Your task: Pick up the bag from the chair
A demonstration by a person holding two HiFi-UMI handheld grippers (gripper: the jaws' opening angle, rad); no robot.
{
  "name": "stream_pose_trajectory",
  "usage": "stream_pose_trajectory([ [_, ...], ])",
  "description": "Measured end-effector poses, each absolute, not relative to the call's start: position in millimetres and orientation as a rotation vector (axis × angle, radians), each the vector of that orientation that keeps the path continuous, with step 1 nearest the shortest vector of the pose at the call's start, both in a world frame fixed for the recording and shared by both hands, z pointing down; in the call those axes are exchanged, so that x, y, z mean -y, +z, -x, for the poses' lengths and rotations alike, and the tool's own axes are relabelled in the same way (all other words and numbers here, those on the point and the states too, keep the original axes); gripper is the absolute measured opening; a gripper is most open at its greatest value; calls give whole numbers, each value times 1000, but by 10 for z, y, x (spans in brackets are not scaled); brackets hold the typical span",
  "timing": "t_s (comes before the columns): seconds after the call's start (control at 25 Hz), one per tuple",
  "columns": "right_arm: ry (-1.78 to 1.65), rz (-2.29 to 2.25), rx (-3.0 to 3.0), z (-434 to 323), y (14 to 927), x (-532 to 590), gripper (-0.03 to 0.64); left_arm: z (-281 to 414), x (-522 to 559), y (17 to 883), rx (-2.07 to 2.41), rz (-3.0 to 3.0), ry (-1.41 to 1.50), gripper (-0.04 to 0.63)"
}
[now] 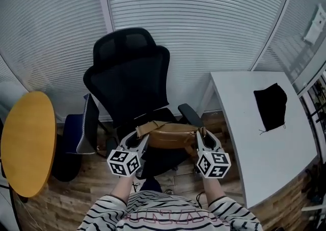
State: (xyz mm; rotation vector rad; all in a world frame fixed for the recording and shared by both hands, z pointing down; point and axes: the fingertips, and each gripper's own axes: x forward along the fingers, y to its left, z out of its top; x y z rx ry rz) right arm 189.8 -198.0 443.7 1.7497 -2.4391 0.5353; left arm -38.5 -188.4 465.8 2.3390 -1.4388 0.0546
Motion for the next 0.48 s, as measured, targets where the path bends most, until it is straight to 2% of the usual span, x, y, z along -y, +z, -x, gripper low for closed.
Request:
stream_pose_trajectory([
  [0.48, 534, -1726, 2502, -1881, 4226, 1543, 104, 414, 1446, 4392, 1498, -2350, 41, 169],
])
